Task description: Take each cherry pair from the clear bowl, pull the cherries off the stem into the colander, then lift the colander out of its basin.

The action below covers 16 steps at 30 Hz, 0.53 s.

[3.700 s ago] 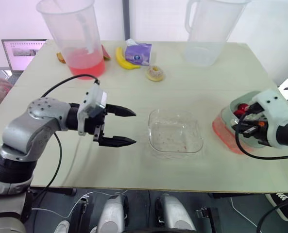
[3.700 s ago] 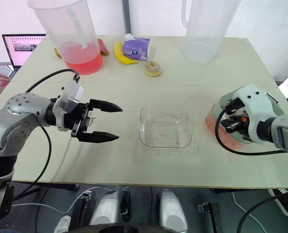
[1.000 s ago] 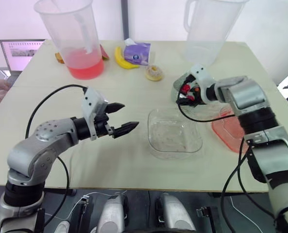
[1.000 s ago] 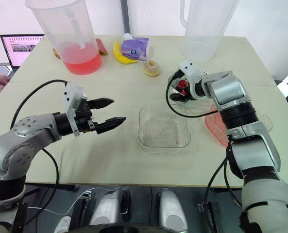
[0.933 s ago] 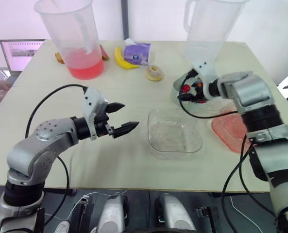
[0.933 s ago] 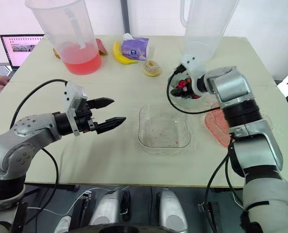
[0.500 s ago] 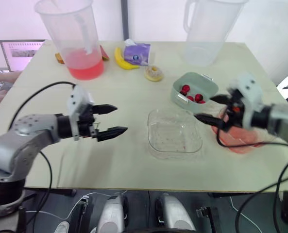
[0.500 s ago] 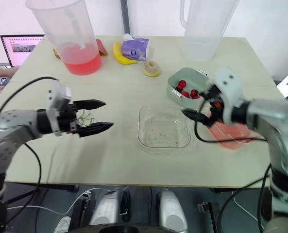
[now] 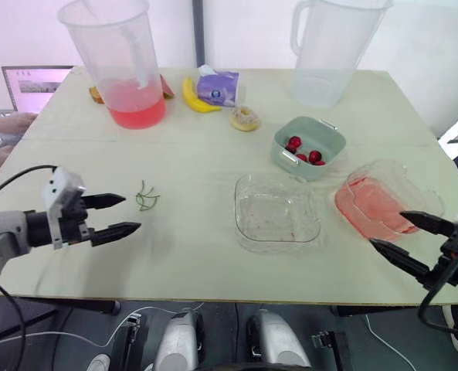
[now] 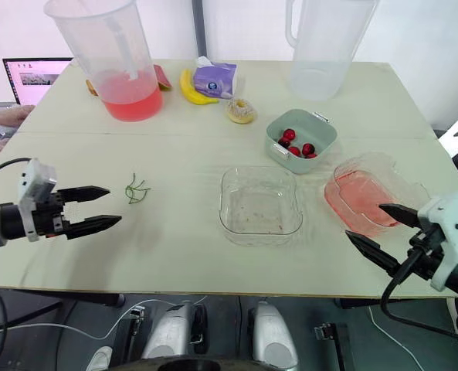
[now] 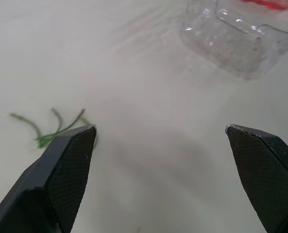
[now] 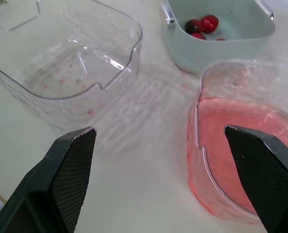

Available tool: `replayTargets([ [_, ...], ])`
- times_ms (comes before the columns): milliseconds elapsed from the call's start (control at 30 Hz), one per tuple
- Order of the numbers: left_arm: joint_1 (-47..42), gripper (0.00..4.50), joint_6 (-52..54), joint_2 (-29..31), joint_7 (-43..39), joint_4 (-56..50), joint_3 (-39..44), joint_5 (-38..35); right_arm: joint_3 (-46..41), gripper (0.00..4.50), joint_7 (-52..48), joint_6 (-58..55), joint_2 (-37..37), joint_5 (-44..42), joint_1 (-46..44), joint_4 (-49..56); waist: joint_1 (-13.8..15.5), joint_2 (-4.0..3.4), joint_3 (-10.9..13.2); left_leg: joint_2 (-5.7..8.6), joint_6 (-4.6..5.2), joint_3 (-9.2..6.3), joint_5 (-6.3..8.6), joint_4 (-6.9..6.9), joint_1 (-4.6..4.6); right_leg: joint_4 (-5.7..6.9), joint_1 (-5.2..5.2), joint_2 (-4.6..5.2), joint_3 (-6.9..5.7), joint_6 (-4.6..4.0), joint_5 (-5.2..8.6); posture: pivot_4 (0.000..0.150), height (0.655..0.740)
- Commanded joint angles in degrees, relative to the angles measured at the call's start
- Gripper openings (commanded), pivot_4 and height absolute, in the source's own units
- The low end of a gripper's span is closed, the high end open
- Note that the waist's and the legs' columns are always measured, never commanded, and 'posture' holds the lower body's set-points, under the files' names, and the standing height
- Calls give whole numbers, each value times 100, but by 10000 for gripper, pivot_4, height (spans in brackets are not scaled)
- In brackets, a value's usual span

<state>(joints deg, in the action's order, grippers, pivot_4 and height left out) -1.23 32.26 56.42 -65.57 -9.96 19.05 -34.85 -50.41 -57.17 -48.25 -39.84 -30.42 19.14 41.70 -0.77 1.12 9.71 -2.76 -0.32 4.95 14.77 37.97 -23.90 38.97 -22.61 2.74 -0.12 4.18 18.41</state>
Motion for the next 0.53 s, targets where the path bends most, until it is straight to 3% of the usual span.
replayTargets([
  [33,-6,45000,-193,26,-45,-102,179,39,-51,44797,92,313,-109,-83,70,-77,0,0,0,0,0,0,0,0,0,0,0,2,0,-2,1,1500,7400],
  [533,-147,45000,-190,-119,69,-260,137,-71,163,44797,534,398,-338,-435,147,-78,3,-1,0,-1,0,-2,1,-3,0,0,0,12,-1,-21,11,1500,7400],
])
